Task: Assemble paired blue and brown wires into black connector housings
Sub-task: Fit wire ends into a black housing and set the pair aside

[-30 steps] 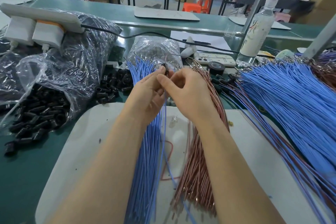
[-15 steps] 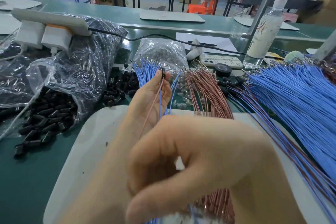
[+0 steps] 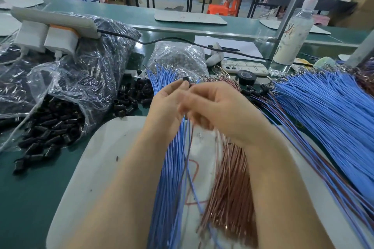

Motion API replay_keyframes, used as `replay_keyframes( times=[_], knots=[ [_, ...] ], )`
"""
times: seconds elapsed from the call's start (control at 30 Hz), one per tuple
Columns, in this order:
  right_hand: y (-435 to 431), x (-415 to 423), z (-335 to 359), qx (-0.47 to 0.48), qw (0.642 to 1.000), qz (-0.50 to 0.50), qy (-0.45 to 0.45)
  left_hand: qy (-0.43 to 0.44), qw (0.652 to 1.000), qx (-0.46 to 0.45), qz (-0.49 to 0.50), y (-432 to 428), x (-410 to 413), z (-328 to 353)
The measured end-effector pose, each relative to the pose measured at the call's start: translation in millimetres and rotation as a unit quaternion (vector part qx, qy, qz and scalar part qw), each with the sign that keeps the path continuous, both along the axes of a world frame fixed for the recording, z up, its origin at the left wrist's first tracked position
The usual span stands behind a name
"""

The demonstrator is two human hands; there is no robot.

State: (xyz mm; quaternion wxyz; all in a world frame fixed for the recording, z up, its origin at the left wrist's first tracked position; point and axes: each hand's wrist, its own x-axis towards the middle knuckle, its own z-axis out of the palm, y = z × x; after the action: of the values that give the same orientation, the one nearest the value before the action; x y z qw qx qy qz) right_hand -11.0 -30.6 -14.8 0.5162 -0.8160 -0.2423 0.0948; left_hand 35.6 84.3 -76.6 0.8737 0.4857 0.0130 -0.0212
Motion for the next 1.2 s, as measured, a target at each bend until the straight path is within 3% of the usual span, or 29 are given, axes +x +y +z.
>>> replay_keyframes(
  times=[0.07, 0.13, 0.2, 0.47, 0.7, 0.97, 1.2],
  knots=[
    [-8.6, 20.7, -17.9, -0.039, 0.978, -0.193, -0.062, -0.002, 0.999, 0.025, 0.030, -4.1, -0.7, -0.5],
    [-12.5, 29.0, -29.8, -0.084, 0.964, -0.248, -0.045, -0.010, 0.997, 0.064, 0.044, -7.2, -1.0, -1.0],
    [-13.8, 33.8, -38.1, -0.055, 0.971, -0.232, -0.001, -0.029, 0.995, 0.087, 0.043, -8.7, -1.5, -2.5],
    [-10.8, 34.9, -42.7, -0.014, 0.970, -0.243, -0.011, -0.088, 0.987, 0.126, 0.050, -10.7, -1.6, -5.6],
    [-11.4, 37.4, -45.6, 0.058, 0.972, -0.225, 0.040, -0.105, 0.985, 0.124, 0.061, -12.0, -1.9, -6.5],
    [-10.1, 37.1, -48.2, 0.059, 0.977, -0.197, 0.062, -0.112, 0.981, 0.126, 0.098, -11.8, -2.2, -5.6],
    [-6.5, 33.1, -46.8, 0.004, 0.986, -0.157, 0.051, -0.098, 0.981, 0.122, 0.110, -9.6, -3.6, -4.5]
  ],
)
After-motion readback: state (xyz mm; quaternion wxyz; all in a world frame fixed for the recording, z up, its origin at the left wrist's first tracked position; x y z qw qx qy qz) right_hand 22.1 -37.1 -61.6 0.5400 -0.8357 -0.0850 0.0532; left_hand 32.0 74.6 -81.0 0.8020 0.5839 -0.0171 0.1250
